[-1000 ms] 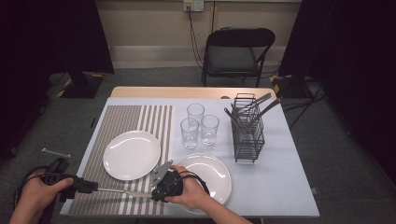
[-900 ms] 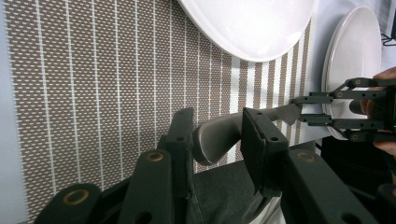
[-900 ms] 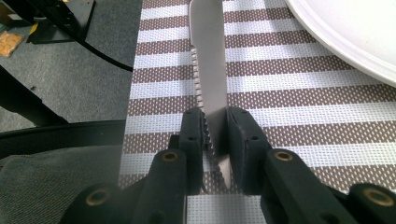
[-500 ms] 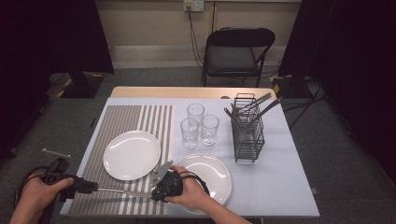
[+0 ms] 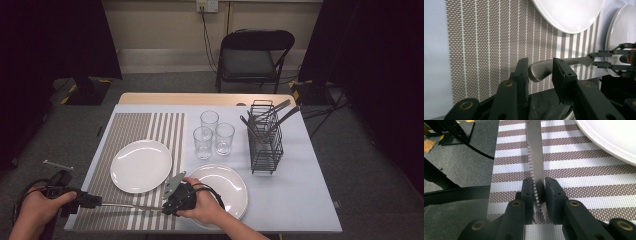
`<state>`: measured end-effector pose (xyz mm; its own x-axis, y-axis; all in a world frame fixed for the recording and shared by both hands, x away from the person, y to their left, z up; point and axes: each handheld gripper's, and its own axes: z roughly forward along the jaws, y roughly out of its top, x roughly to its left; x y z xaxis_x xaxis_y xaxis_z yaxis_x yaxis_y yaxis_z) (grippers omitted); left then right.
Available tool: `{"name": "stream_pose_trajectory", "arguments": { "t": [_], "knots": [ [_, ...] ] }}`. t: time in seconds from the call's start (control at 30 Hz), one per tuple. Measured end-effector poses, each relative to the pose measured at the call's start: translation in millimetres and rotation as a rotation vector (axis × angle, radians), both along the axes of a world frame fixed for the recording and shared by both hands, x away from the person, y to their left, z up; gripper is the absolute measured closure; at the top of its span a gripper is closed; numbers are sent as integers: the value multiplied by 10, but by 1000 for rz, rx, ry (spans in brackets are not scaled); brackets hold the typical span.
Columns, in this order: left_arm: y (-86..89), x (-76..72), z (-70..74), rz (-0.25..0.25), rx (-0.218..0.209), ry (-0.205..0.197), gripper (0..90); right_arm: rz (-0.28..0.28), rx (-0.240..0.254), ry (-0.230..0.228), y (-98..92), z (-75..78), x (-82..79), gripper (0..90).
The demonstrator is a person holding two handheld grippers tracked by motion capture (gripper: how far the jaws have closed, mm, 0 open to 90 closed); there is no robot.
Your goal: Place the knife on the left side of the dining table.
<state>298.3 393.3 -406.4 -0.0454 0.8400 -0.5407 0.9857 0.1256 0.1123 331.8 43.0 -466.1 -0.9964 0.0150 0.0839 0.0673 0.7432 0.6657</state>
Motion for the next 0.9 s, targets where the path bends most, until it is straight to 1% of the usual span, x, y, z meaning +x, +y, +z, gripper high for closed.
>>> {"name": "stream_pose_trajectory", "arguments": {
  "t": [0.03, 0.07, 0.1, 0.13, 0.17, 0.23, 0.27, 0.3, 0.33, 0.37, 0.43, 0.5, 0.53, 0.57, 0.6, 0.63, 0.67, 0.7, 0.73, 0.77, 0.8, 0.87, 0.9],
  "knots": [
    [5, 0, -4, -1, 2, -1, 667, 0, 0, 0, 0, 0, 0, 783],
    [-3, -2, -4, 13, -7, 6, 664, 0, -1, -1, 2, 1, 1, 785],
    [11, 3, -12, 2, 2, 0, 664, 0, -1, -1, 2, 1, 1, 785],
    [12, 3, -14, 1, -2, -2, 664, 0, 1, 0, -1, -1, 1, 786],
    [4, 3, -14, 10, -9, -1, 664, -2, 2, 0, -2, -2, 1, 787],
    [14, 8, -6, 5, -11, -3, 661, -2, 4, 1, -5, -4, 1, 787],
    [25, 11, -6, 2, 8, -14, 657, -1, 3, -1, -6, -4, 2, 787],
    [28, 11, -6, 5, 2, -13, 656, -2, 4, 0, -4, -4, 1, 789],
    [36, 10, -3, 4, 15, -14, 654, -2, 2, -1, -2, -3, 1, 789],
    [35, 2, 5, 22, -18, -9, 657, 1, 1, -4, -3, -2, 2, 789],
    [33, -10, 34, 34, -42, -16, 674, -2, 2, -1, -2, -2, 1, 775],
    [42, -13, 66, 9, -4, -28, 669, 4, 0, -3, -1, -1, 0, 782],
    [25, -14, 78, 30, -13, -29, 668, 4, -1, -4, 0, 0, -1, 782],
    [30, -14, 82, 18, -7, -36, 662, 4, -3, -7, 2, 1, -4, 782],
    [23, -12, 88, 15, -5, -30, 662, 3, -4, -6, 4, 2, -8, 782],
    [28, -9, 86, 2, -5, -33, 663, 5, -4, -9, 3, 2, -5, 782],
    [24, -6, 83, 0, -8, -36, 661, 5, -4, -8, 2, 2, -5, 782],
    [10, -5, 80, 14, -12, -34, 659, 5, -3, -8, 2, 1, -5, 782],
    [14, 1, 76, -4, -10, -28, 661, 5, -2, -7, 1, 1, -4, 782],
    [-3, 2, 69, 11, -32, -30, 661, 4, -2, -5, 1, 0, -4, 782],
    [3, 9, 69, -4, -9, -28, 659, 6, -2, -6, 1, 0, -2, 781],
    [-1, 13, 58, -3, -15, -31, 659, 5, -4, 0, 3, 3, -1, 776],
    [-5, 16, 57, -5, -17, -25, 659, 4, -5, -3, 4, 4, -3, 776]
  ]
}}
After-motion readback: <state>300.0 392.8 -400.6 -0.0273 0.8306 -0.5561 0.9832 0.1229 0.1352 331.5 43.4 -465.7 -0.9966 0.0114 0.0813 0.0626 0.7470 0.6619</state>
